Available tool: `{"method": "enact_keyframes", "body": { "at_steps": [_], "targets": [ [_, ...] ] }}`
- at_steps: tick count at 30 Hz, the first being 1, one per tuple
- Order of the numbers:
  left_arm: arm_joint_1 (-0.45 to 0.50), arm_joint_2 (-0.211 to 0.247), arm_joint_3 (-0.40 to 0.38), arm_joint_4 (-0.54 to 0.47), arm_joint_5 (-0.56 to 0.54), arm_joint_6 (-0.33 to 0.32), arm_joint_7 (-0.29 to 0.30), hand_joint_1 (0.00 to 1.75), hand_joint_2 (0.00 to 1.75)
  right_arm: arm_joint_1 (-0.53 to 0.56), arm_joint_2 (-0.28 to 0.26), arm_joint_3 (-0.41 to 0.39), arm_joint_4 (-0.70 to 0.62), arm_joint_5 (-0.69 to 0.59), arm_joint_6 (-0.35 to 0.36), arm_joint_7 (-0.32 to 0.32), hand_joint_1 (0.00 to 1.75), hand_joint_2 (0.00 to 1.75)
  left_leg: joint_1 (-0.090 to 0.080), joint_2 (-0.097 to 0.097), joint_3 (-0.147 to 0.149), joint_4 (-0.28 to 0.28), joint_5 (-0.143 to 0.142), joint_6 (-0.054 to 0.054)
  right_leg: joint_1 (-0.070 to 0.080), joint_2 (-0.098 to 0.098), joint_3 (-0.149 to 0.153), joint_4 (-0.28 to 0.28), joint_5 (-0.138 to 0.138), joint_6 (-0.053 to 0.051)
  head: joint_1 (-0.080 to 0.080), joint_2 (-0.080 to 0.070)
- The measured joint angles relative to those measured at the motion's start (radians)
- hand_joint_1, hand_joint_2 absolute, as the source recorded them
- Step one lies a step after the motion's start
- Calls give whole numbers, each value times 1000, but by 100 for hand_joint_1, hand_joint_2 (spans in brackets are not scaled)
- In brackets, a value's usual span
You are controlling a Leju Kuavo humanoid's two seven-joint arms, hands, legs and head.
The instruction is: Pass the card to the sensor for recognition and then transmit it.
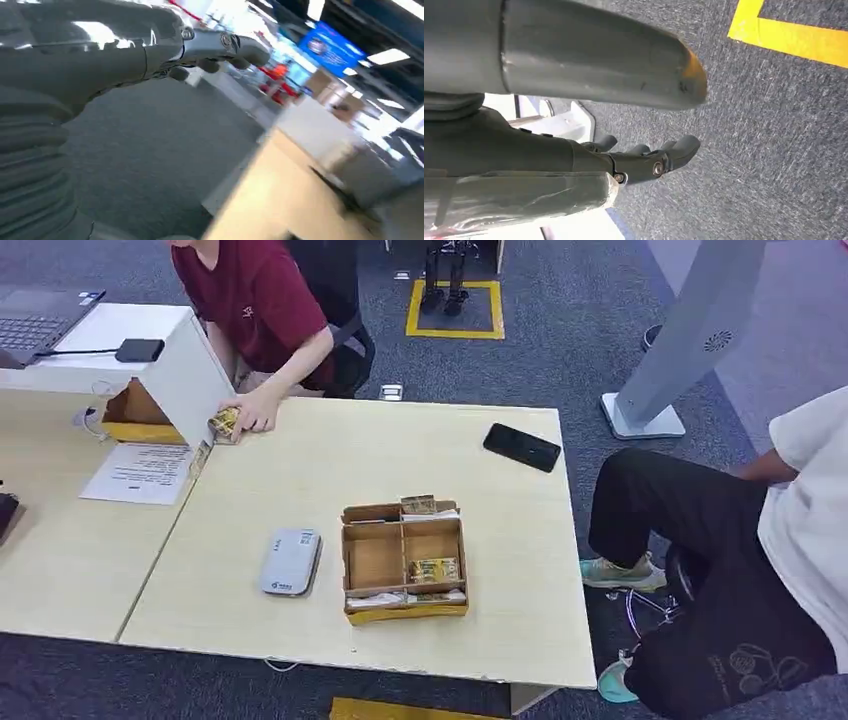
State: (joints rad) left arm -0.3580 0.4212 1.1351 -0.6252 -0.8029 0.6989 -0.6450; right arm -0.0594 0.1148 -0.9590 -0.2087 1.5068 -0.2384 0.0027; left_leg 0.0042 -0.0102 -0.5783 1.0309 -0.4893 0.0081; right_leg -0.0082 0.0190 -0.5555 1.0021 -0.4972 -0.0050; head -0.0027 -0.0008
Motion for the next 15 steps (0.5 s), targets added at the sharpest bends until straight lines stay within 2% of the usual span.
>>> {"method": "enact_keyframes", "body": {
  "at_steps": [2,4,5,7,9,12,13,15],
  "targets": [
    [15,23,87,55,96,0,54,0,175,-5,0,0,0,1,0,0,0,0,0,-2,0,0,0,0,0,-3,4,0,0,0,3,0],
    [59,41,189,106,207,0,166,0,175,-8,0,0,0,1,-1,4,0,0,-1,1,4,0,-2,-1,0,2,4,0,0,0,3,0],
    [92,39,234,116,212,1,259,0,175,-8,0,0,0,1,-3,11,0,0,-1,4,5,0,-2,0,0,4,4,0,0,0,1,0],
    [139,12,285,120,172,2,368,0,175,-5,0,0,0,1,-8,26,0,0,-1,2,5,0,-2,0,0,2,4,-1,-1,0,-1,0],
    [174,-17,318,120,150,2,401,0,175,-7,-1,0,0,1,-13,28,0,0,0,-1,4,0,-3,0,0,-1,5,-1,-3,-1,2,0],
    [199,-34,351,120,130,3,424,0,175,-10,-1,0,0,0,-14,31,0,0,0,-2,4,0,-3,1,0,-3,5,-1,-3,-1,2,0],
    [201,-48,358,114,87,3,468,0,175,-10,-1,0,0,-2,-17,33,0,175,-2,-3,4,0,-3,1,0,-4,6,-1,-2,-1,2,0],
    [209,-96,365,109,-17,3,581,0,175,-10,-1,-7,0,-9,-23,70,0,175,-3,-4,5,0,-2,2,-2,-5,7,-1,-2,0,1,0]
  ]
}}
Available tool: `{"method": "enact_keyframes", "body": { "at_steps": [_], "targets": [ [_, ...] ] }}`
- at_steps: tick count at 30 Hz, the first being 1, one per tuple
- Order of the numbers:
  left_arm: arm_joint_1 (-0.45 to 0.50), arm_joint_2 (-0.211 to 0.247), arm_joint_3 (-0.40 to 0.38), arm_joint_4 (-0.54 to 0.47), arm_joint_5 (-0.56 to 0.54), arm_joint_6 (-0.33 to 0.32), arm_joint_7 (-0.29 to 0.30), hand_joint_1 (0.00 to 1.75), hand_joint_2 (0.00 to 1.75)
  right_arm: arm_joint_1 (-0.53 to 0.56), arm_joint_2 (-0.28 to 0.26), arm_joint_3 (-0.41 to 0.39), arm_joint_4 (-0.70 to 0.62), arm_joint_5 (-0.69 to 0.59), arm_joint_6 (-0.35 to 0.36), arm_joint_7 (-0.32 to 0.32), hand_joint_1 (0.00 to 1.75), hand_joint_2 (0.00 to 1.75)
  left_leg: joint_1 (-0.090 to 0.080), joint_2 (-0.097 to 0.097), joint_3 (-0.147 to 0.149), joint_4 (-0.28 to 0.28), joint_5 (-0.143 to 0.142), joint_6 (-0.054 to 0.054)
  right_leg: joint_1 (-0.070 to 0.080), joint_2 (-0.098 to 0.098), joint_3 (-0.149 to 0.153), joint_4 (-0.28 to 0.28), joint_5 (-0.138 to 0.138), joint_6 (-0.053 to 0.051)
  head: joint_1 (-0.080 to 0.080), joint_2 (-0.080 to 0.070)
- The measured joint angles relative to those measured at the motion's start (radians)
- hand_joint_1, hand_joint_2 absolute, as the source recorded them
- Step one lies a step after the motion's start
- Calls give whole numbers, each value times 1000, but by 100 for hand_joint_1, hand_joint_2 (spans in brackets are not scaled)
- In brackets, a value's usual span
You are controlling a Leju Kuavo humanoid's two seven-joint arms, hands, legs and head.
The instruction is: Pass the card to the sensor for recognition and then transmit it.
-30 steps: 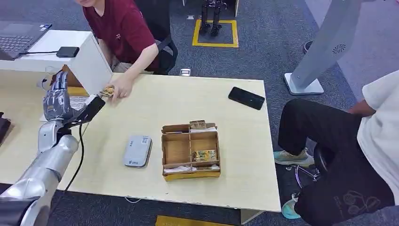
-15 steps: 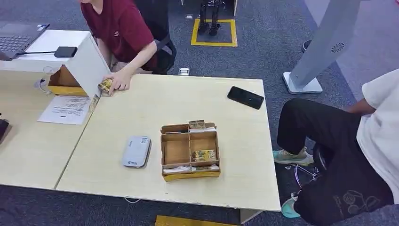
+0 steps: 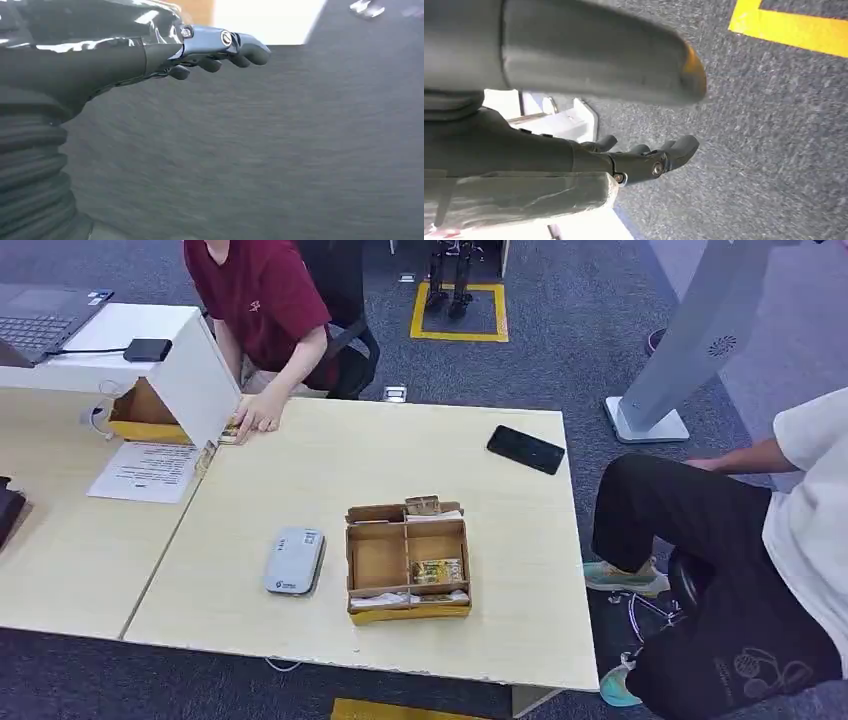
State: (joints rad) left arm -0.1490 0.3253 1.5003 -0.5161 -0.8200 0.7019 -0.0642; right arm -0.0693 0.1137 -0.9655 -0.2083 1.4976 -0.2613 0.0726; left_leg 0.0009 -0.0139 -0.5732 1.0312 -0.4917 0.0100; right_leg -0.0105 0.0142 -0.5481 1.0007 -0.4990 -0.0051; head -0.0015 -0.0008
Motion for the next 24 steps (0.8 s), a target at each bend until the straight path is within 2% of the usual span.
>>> {"method": "enact_keyframes", "body": {
  "at_steps": [1,2,3,4,5,12,24],
  "targets": [
    [5,-38,0,0,-67,0,78,0,175,-1,0,-8,0,-12,0,25,0,175,0,0,1,0,0,0,0,0,1,0,0,0,-1,0],
    [11,-71,0,2,-103,-5,123,0,175,0,0,-7,0,-30,2,42,0,175,0,0,1,0,0,0,-1,0,1,0,0,0,-2,0],
    [15,-103,-2,2,-109,-9,138,0,175,2,0,-5,-1,-44,3,45,0,175,0,0,1,0,0,0,-1,0,1,0,0,0,-2,0],
    [21,-129,-5,5,-107,-16,144,0,175,6,0,-2,-2,-61,5,47,0,0,2,1,1,0,0,0,1,0,1,0,0,0,-2,0],
    [27,-146,-14,7,-99,-27,146,0,0,9,-2,5,-5,-86,9,47,0,0,2,1,1,1,0,0,1,1,1,0,0,0,3,0],
    [55,-211,-127,9,-8,-98,144,0,0,24,-11,80,-21,-236,32,36,0,0,2,1,1,1,-1,1,1,0,1,-1,1,1,2,0],
    [105,-252,-384,12,160,-221,129,0,0,62,-31,246,-53,-493,81,14,0,0,2,1,1,1,-1,1,1,0,1,0,1,1,2,0]
  ]
}}
